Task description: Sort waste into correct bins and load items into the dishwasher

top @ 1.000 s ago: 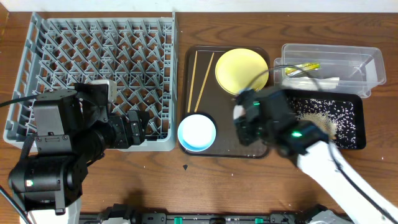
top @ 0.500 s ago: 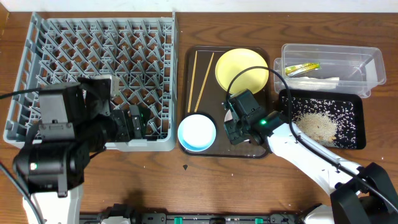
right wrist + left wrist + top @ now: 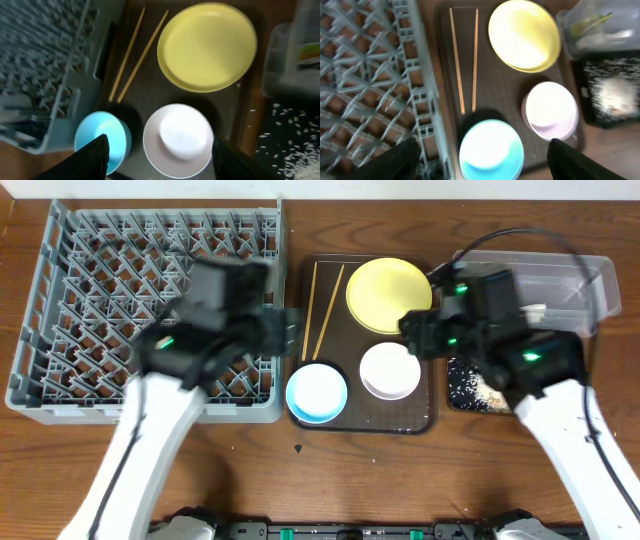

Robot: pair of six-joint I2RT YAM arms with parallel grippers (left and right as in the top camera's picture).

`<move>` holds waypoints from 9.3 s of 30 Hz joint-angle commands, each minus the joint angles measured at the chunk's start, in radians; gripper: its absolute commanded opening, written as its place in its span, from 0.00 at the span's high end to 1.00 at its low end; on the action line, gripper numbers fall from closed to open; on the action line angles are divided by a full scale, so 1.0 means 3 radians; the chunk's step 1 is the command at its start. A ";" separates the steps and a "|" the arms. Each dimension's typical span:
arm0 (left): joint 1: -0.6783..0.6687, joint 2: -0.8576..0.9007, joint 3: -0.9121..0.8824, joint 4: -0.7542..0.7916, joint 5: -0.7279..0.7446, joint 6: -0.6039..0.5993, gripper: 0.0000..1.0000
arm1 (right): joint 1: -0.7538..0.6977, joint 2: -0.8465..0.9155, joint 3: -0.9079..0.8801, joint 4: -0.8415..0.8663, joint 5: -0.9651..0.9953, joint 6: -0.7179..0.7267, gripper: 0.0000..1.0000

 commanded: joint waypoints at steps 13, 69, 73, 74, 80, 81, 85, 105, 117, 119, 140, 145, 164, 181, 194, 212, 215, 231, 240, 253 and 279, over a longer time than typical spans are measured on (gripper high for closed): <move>-0.0369 0.1966 0.0553 0.0710 -0.0604 0.0501 0.39 | -0.0195 -0.0153 0.0050 -0.0394 -0.0347 0.0046 0.36; 0.0137 0.1692 0.0467 0.0151 -0.1251 -0.0203 0.88 | -0.0192 -0.0140 0.0050 -0.0491 -0.0398 0.0047 0.41; 0.0080 0.1637 0.0493 0.0151 -0.0671 -0.0205 0.72 | -0.0192 -0.0140 0.0048 -0.0516 -0.0398 0.0046 0.41; 0.0048 0.1602 0.0497 0.0155 -0.0600 -0.0207 0.66 | -0.0192 -0.0140 0.0050 -0.0516 -0.0398 0.0046 0.41; -0.0209 0.1536 0.0498 0.0432 -0.0482 -0.0273 0.49 | -0.0192 -0.0140 0.0050 -0.0518 -0.0398 0.0046 0.40; -0.0243 0.1556 0.0498 0.0510 -0.0482 -0.0351 0.48 | -0.0192 -0.0140 0.0050 -0.0518 -0.0397 0.0046 0.40; -0.0292 0.1788 0.0498 0.0917 -0.0490 -0.0872 0.48 | -0.0192 -0.0140 0.0050 -0.0523 -0.0398 0.0047 0.40; -0.0303 0.2767 0.0493 0.1164 -0.0891 0.0023 0.60 | -0.0191 -0.0140 0.0048 -0.0566 -0.0398 0.0047 0.40; -0.0298 0.2831 0.0493 0.0998 -0.0486 -0.0017 0.91 | -0.0192 -0.0140 0.0050 -0.0565 -0.0397 0.0046 0.40; -0.0295 0.2827 0.0495 0.0977 -0.0478 -0.0017 0.92 | -0.0192 -0.0140 0.0050 -0.0561 -0.0397 0.0047 0.40; 0.0153 0.1447 0.0731 0.0159 -0.0590 -0.0015 0.93 | -0.0192 -0.0140 0.0050 -0.0567 -0.0398 0.0047 0.41; 0.0346 0.1502 0.0636 0.0098 -0.0680 -0.0008 0.92 | -0.0192 -0.0140 0.0050 -0.0570 -0.0397 0.0046 0.41; 0.0374 0.1737 0.0676 -0.0027 -0.0631 0.0029 0.66 | -0.0192 -0.0140 0.0050 -0.0570 -0.0398 0.0047 0.41; -0.0473 0.1949 0.0646 0.0563 -0.0167 -0.0459 0.64 | -0.0192 -0.0140 0.0050 -0.0567 -0.0398 0.0048 0.40; -0.0793 0.2658 0.0646 0.0945 -0.0425 -0.0936 0.64 | -0.0192 -0.0140 0.0050 -0.0565 -0.0398 0.0047 0.40; -0.0753 0.2817 0.0646 0.0736 -0.1005 -0.0941 0.80 | -0.0192 -0.0140 0.0050 -0.0581 -0.0398 0.0047 0.41; -0.0749 0.2815 0.0646 0.0712 -0.1002 -0.0888 0.87 | -0.0192 -0.0140 0.0050 -0.0594 -0.0397 0.0047 0.41; -0.0599 0.2467 0.0757 0.0390 -0.0870 -0.0478 0.92 | -0.0192 -0.0140 0.0050 -0.0601 -0.0398 0.0047 0.42; -0.0202 0.1464 0.0764 0.0135 -0.0829 -0.0477 0.92 | -0.0192 -0.0140 0.0050 -0.0596 -0.0397 0.0047 0.41; 0.0259 0.1630 0.0561 0.0013 -0.0855 -0.0137 0.92 | -0.0192 -0.0140 0.0050 -0.0590 -0.0398 0.0047 0.40; 0.0038 0.1085 0.0642 -0.0351 0.0964 -0.0074 0.64 | -0.0210 -0.0140 0.0050 -0.0579 -0.0289 0.0182 0.40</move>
